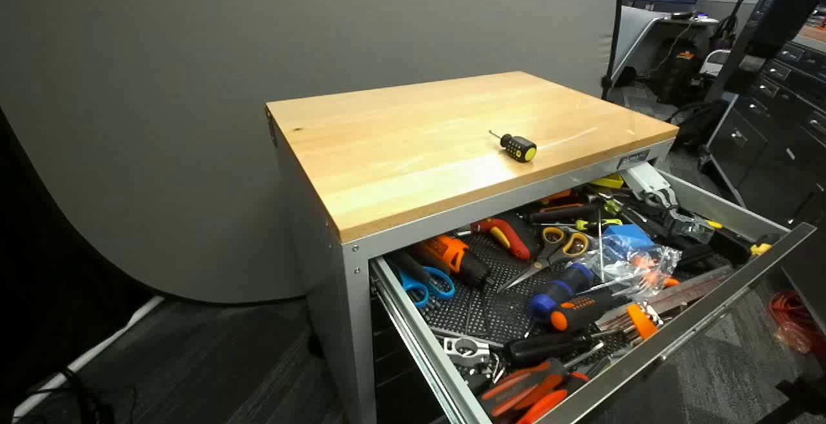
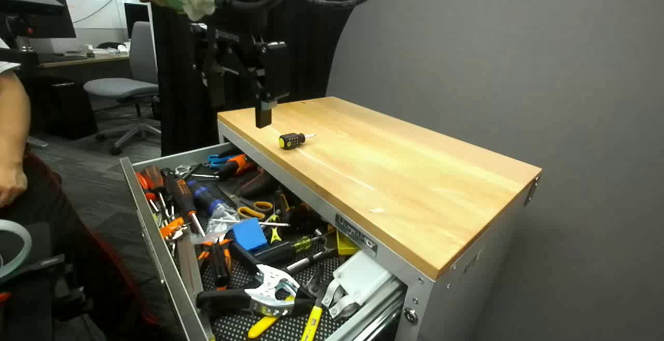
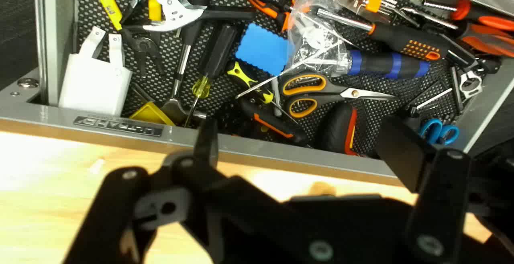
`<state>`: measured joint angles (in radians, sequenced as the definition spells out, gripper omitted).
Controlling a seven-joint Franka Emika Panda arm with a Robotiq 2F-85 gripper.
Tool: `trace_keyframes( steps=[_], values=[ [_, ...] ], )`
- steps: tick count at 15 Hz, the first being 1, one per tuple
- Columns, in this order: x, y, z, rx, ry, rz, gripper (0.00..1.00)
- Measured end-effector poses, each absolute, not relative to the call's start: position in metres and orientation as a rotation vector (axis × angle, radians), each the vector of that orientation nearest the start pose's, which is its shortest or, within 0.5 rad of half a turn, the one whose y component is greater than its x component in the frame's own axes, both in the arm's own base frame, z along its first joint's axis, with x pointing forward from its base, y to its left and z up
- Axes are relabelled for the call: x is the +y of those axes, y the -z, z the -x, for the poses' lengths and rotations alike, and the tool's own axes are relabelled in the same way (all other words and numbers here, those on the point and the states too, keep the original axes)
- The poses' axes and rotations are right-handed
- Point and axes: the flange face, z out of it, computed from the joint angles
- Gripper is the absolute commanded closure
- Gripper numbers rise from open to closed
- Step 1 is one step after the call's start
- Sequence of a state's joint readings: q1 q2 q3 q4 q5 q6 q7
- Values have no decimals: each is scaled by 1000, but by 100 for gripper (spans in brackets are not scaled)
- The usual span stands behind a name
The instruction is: Get the screwdriver from the top of the cabinet, place it inside the open drawer of the cabinet and close it.
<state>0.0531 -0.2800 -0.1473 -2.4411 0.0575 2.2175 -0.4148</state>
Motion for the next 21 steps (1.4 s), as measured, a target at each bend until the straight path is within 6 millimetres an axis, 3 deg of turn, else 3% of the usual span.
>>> trace_keyframes(
  steps=[8,10,14,16,18,21],
  values=[
    [-36,-415,-456,-457,134,3042,0],
    [-14,-417,-469,-510,170,3049,0],
    [58,-425,-510,-633,290,3040,0],
    [85,-420,-529,-633,325,3053,0],
    [100,-408,-547,-586,340,3102,0],
    [107,-383,-569,-491,324,3189,0]
  ],
)
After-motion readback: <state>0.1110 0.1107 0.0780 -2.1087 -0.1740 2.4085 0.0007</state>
